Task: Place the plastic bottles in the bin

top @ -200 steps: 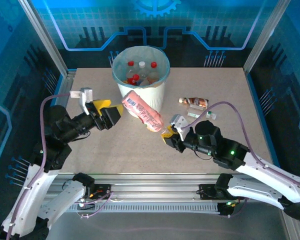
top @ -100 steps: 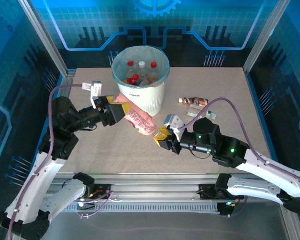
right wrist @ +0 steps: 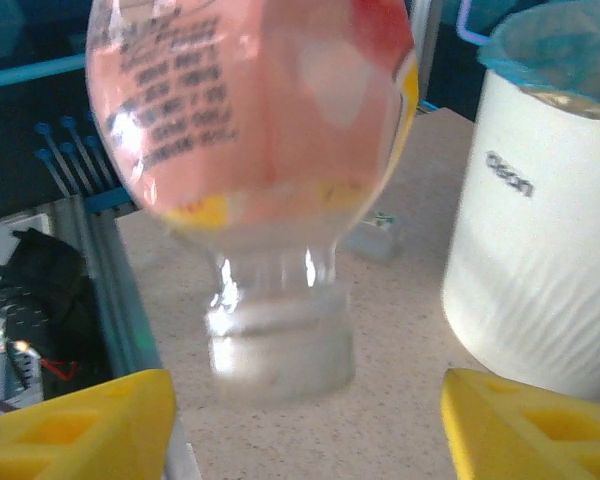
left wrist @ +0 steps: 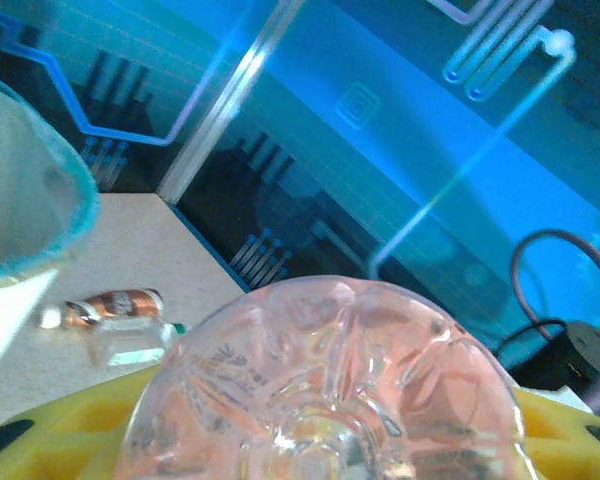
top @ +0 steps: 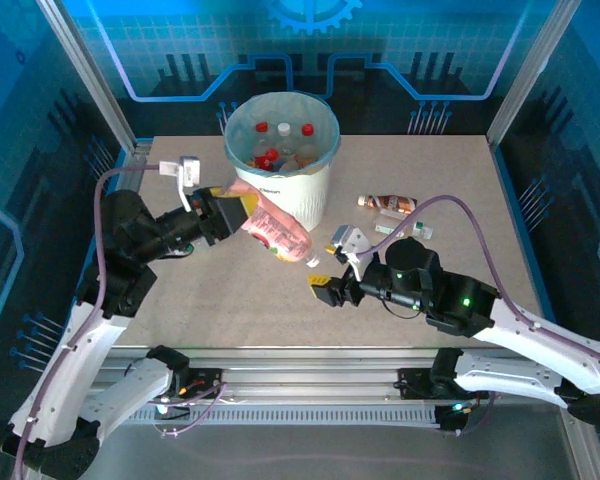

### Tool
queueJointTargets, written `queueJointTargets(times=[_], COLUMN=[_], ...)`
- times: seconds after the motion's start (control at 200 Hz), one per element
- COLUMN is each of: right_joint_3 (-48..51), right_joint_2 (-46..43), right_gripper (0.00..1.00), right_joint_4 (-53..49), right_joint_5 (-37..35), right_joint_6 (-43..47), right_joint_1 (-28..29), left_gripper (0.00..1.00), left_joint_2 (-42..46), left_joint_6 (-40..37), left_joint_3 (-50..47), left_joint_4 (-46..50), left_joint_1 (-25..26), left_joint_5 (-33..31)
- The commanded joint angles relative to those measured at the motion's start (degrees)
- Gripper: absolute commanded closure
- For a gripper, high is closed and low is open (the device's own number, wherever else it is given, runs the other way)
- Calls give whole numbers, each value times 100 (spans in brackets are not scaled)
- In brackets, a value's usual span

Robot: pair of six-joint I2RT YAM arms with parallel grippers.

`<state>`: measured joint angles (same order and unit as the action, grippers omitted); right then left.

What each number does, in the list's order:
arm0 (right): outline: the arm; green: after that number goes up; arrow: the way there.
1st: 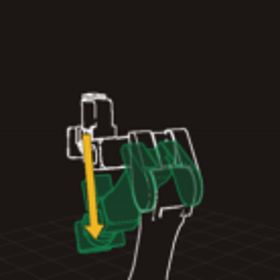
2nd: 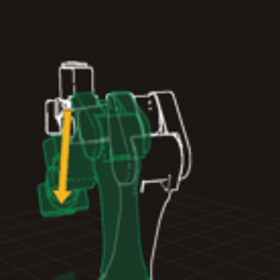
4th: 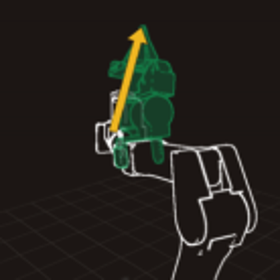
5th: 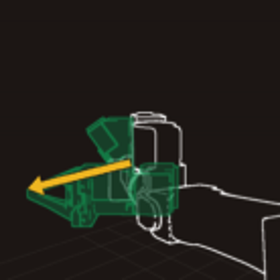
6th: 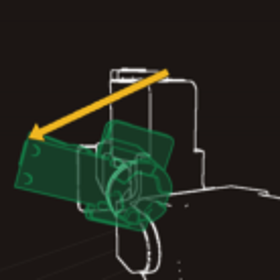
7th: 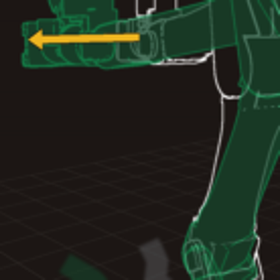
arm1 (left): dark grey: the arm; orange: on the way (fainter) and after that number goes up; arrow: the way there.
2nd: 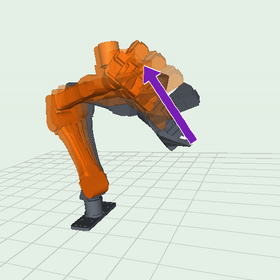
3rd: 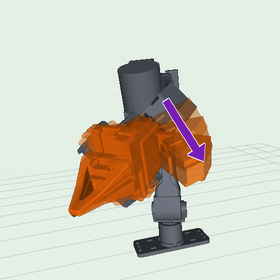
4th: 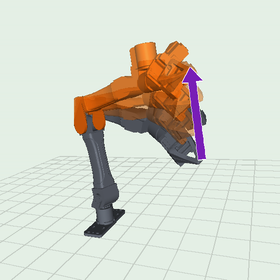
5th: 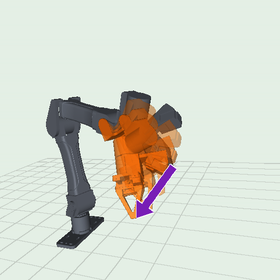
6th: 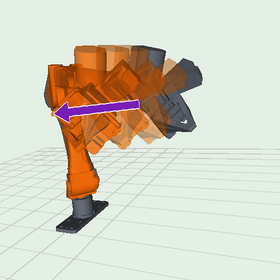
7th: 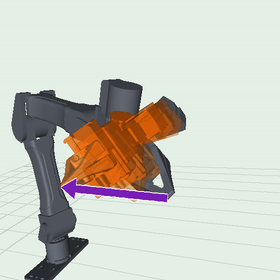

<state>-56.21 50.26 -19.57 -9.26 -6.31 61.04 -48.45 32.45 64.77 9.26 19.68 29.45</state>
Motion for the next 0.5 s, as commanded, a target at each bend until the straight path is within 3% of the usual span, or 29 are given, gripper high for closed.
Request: queueJointTargets(times=[0.0, 0.215, 0.495], right_joint_3=[-309, -545, -560], right_joint_2=[-51, -86, -267], right_gripper=[26, 23, 23], right_joint_4=[-207, -413, -754], right_joint_5=[-842, -1596, -1517], right_joint_6=[62, 329, 424], right_joint_1=[40, -224, -944], left_gripper=[49, 51, 53], left_joint_2=[-306, -2031, -4420], left_joint_6=[-602, -2105, -3041], left_joint_3=[770, 2995, 5037], left_joint_4=[313, 1303, 1675], left_joint_1=[23, 19, 27], left_joint_5=[-973, -2287, -2500])
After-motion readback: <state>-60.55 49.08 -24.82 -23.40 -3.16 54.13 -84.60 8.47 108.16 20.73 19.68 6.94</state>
